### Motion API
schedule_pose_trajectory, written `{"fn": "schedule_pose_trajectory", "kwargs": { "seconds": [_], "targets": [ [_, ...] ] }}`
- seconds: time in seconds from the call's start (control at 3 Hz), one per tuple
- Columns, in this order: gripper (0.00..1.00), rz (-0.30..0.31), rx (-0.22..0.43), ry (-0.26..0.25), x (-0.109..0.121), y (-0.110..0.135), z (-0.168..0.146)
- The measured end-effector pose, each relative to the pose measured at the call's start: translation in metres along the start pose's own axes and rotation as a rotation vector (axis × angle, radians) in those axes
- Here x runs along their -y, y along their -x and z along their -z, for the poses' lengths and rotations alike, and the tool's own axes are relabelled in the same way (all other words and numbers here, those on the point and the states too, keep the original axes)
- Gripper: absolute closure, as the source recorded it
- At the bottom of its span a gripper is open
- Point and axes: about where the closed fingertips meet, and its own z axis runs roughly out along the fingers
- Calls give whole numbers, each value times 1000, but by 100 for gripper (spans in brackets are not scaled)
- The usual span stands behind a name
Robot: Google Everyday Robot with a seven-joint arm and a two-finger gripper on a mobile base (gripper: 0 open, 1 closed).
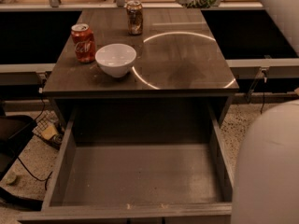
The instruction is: Place green jalapeno chip bag into white bowl
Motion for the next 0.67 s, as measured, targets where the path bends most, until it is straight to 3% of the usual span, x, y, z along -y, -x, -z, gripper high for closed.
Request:
{"fn": "schedule_pose_trajectory", "kwargs": {
  "seconds": [0.33, 0.67],
  "targets": [
    [100, 36, 15, -25, -7, 8, 47],
    [100, 69, 62, 0, -31, 8, 81]
  ]
}}
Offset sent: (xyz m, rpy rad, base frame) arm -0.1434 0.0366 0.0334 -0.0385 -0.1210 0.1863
